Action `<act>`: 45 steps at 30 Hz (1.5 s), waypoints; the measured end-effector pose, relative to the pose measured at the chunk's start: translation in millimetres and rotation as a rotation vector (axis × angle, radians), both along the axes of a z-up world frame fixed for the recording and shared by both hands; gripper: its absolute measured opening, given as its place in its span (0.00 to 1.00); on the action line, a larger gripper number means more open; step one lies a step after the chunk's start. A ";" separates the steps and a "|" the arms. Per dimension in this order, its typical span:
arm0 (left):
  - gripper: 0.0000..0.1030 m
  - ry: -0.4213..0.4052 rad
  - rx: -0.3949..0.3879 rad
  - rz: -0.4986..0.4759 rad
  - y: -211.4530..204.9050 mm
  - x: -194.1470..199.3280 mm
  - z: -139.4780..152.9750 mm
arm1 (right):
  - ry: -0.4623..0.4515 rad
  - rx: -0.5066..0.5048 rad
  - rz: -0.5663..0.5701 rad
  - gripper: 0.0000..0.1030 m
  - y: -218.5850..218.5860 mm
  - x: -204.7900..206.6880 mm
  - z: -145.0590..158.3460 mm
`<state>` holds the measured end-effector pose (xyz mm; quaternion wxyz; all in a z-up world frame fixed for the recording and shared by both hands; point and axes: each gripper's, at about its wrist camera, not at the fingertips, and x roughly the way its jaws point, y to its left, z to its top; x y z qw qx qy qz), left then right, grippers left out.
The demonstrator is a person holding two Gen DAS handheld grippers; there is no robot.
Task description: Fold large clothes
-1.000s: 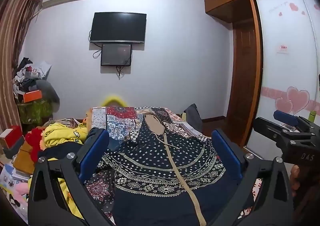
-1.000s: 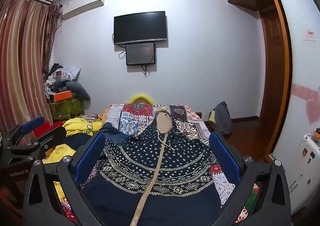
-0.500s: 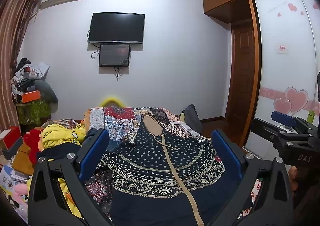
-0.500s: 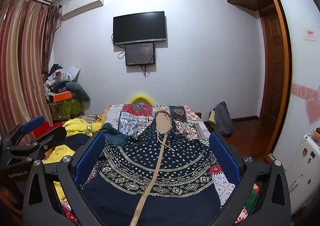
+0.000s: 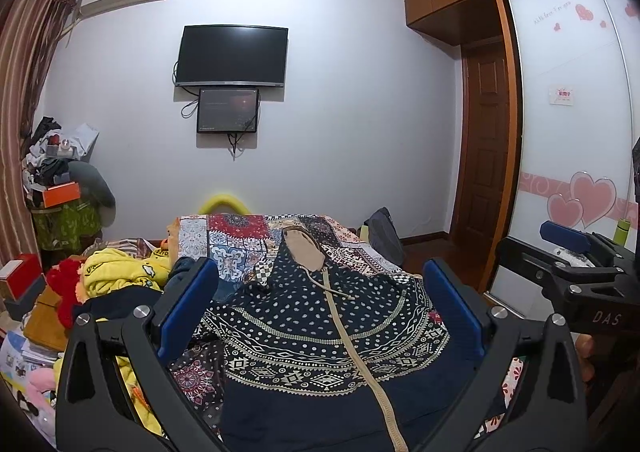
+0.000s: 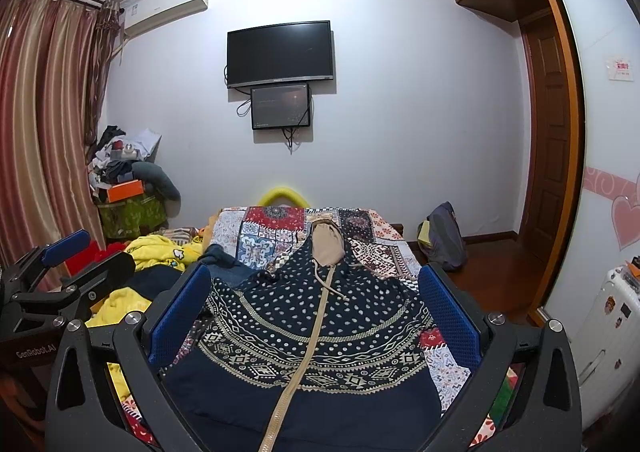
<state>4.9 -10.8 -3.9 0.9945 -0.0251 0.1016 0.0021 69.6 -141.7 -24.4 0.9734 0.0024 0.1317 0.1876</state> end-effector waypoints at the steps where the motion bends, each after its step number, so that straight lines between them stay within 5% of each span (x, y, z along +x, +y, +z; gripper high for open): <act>1: 1.00 0.000 0.001 -0.001 -0.2 -0.4 -0.2 | 0.001 0.000 -0.001 1.00 0.2 0.3 0.4; 45: 1.00 0.022 -0.012 -0.019 11.3 20.2 -1.0 | 0.013 -0.008 -0.007 1.00 0.7 16.4 -3.1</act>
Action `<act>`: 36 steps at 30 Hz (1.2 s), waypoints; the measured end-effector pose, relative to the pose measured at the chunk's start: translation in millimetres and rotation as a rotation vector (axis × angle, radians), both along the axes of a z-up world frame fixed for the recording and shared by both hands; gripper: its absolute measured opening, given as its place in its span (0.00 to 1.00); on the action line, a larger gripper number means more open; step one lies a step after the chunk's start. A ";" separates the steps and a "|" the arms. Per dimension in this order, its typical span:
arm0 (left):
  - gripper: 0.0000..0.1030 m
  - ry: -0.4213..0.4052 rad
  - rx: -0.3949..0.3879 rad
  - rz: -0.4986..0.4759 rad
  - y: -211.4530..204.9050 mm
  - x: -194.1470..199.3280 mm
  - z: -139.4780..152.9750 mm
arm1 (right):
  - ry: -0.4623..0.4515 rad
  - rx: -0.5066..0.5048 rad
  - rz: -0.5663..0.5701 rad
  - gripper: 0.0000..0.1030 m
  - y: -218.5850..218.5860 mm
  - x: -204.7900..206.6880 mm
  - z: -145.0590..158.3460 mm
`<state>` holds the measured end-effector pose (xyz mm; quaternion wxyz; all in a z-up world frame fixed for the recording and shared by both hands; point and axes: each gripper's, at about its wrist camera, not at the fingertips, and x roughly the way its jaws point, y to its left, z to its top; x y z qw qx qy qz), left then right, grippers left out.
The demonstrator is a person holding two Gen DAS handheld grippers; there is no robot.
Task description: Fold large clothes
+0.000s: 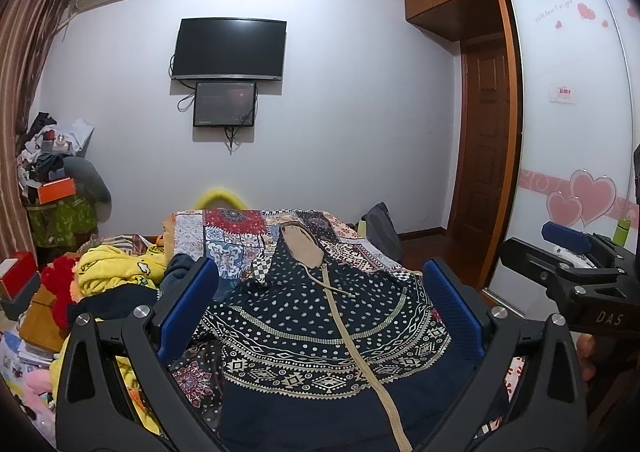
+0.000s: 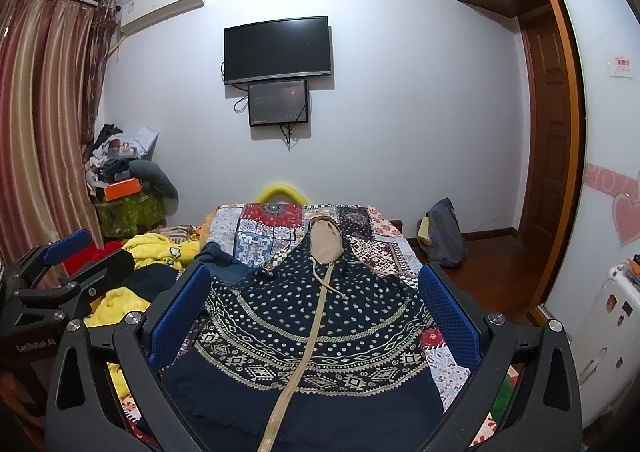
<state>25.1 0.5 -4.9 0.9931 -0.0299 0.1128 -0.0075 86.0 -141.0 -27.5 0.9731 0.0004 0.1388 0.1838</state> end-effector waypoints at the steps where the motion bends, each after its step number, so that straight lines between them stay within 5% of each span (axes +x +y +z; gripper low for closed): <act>1: 1.00 0.001 -0.002 -0.004 1.9 3.4 0.7 | -0.002 -0.003 -0.003 1.00 0.6 3.4 0.3; 12: 1.00 0.015 0.041 0.023 49.6 70.1 12.8 | 0.009 -0.006 0.032 1.00 12.9 64.6 3.7; 19: 1.00 0.094 0.009 0.097 111.1 133.3 -8.8 | 0.098 -0.027 0.064 1.00 39.5 131.0 -12.1; 30: 1.00 0.439 -0.225 0.210 239.9 222.4 -124.3 | 0.326 -0.199 0.042 1.00 85.5 246.9 -85.4; 36: 0.97 0.601 -0.461 0.255 303.6 232.2 -206.1 | 0.492 -0.245 0.062 1.00 100.3 293.5 -136.8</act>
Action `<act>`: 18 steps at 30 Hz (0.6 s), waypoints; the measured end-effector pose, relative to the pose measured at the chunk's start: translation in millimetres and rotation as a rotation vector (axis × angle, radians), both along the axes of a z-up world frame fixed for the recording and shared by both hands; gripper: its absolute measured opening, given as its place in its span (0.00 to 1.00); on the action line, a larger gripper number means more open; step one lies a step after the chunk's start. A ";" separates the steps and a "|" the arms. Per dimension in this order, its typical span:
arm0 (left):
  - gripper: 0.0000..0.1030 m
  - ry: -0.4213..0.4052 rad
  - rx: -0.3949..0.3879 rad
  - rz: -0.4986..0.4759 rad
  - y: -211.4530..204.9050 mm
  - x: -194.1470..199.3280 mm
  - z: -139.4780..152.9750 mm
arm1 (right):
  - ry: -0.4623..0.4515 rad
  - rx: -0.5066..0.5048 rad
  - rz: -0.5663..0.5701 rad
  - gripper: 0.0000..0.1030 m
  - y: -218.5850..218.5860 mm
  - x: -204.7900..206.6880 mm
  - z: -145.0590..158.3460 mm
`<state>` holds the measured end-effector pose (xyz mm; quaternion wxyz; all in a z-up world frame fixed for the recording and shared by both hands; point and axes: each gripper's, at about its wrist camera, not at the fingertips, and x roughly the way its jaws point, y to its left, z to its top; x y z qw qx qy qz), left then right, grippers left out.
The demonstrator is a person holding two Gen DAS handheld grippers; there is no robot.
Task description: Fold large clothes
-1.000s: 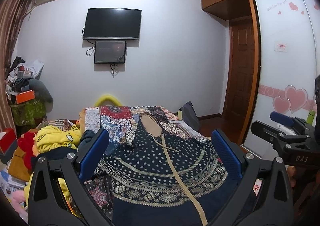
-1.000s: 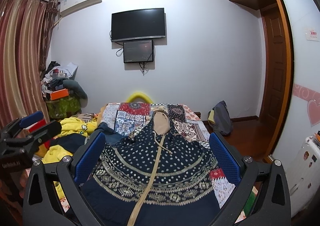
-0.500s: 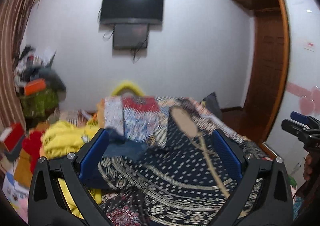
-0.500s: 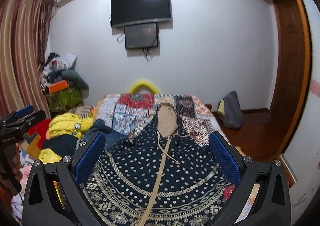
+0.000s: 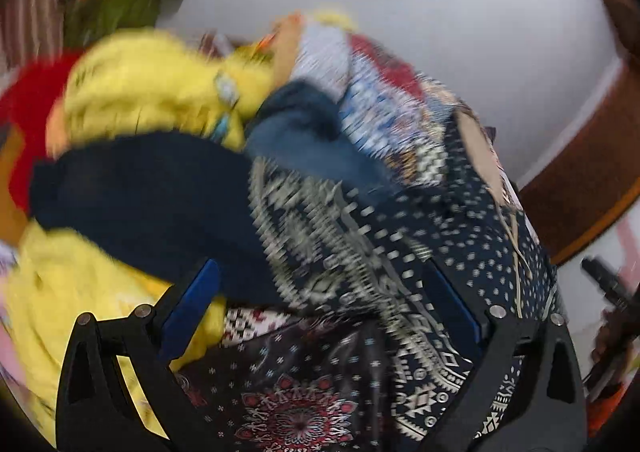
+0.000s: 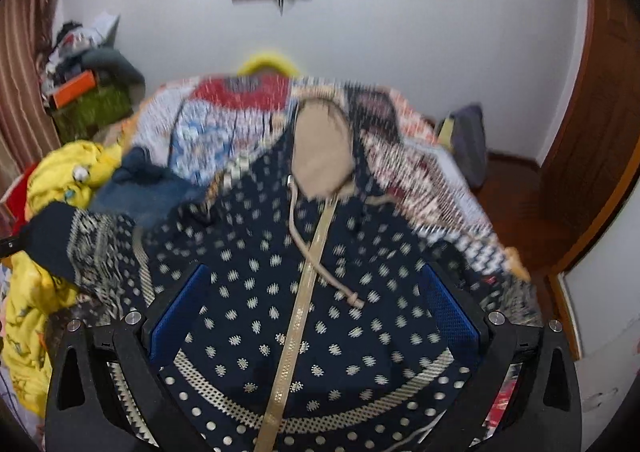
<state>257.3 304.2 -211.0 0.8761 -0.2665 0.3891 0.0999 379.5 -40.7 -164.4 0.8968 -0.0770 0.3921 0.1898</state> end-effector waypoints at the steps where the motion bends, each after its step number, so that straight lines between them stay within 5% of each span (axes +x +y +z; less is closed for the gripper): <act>1: 0.96 0.011 -0.049 0.014 8.7 -1.6 -11.7 | 0.021 -0.001 0.001 1.00 1.9 4.6 -6.7; 4: 0.92 0.021 -0.181 0.052 29.0 -8.8 -41.1 | 0.065 -0.006 0.001 1.00 4.9 14.1 -23.3; 7: 0.91 0.033 -0.234 0.068 40.0 -11.0 -60.4 | 0.095 0.003 0.000 1.00 5.7 20.0 -33.7; 14: 0.77 0.065 -0.228 0.088 52.9 1.0 -84.8 | 0.138 0.027 -0.009 1.00 5.2 27.9 -43.7; 18: 0.52 0.077 -0.200 0.124 60.4 8.1 -92.2 | 0.136 0.027 -0.014 1.00 2.0 27.8 -42.0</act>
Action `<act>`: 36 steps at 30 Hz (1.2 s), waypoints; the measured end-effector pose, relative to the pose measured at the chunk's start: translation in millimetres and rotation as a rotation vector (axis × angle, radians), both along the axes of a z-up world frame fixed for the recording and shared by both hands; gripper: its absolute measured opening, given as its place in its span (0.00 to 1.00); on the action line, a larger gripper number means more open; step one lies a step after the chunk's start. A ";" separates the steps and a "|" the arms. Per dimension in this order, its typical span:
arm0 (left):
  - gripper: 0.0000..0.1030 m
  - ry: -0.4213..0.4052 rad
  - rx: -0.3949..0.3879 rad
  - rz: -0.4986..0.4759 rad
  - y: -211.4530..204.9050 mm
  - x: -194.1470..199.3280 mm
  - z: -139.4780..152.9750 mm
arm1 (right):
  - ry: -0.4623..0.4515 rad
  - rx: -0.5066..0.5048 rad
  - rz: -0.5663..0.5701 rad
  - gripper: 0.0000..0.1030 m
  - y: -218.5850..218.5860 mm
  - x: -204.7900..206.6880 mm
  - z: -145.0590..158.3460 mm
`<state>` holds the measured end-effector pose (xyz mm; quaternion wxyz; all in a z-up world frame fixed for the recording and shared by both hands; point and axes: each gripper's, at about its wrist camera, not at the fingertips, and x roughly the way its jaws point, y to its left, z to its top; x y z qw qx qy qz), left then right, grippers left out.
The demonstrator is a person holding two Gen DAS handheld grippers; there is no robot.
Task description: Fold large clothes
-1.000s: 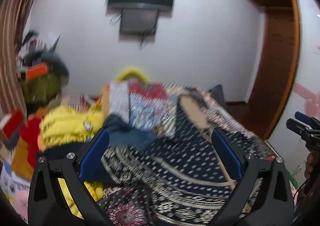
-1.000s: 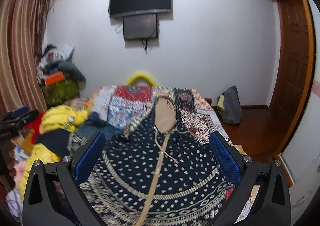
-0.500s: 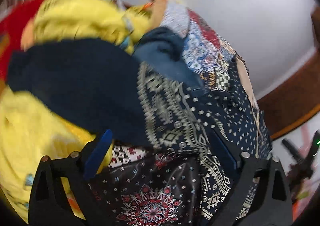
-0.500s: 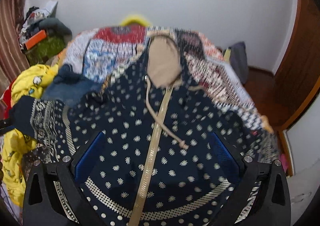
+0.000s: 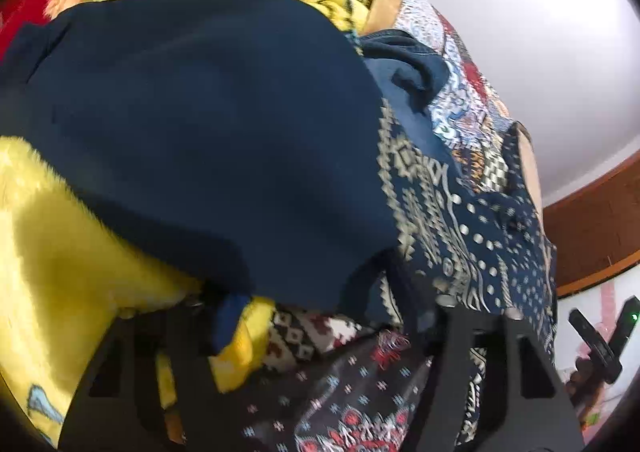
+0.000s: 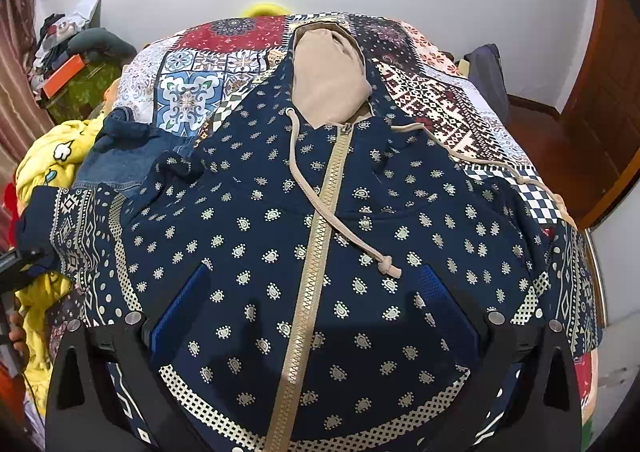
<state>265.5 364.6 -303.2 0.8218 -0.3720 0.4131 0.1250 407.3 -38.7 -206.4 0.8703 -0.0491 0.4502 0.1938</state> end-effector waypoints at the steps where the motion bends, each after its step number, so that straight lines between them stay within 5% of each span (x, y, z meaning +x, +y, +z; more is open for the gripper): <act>1: 0.48 0.008 -0.001 0.018 2.7 1.1 -1.4 | -0.002 0.000 0.000 1.00 -1.8 -1.4 1.5; 6: 0.10 0.044 0.078 0.099 6.6 2.8 13.9 | -0.020 -0.019 0.002 1.00 -7.8 -8.7 9.7; 14: 0.03 -0.060 0.361 0.044 -39.9 27.8 114.0 | -0.081 -0.023 0.016 1.00 -26.4 -27.3 37.6; 22: 0.02 -0.218 0.469 -0.211 -147.0 81.5 184.8 | -0.121 -0.005 0.023 1.00 -56.0 -42.6 54.3; 27: 0.02 -0.226 0.437 -0.404 -236.7 113.9 172.5 | -0.113 -0.007 0.030 1.00 -76.2 -49.4 54.0; 31: 0.02 -0.134 0.362 -0.531 -293.7 128.3 131.0 | -0.125 -0.015 0.045 1.00 -90.9 -60.8 54.8; 36: 0.02 -0.023 0.377 -0.651 -346.4 127.2 82.9 | -0.123 -0.034 0.054 1.00 -104.4 -68.6 50.8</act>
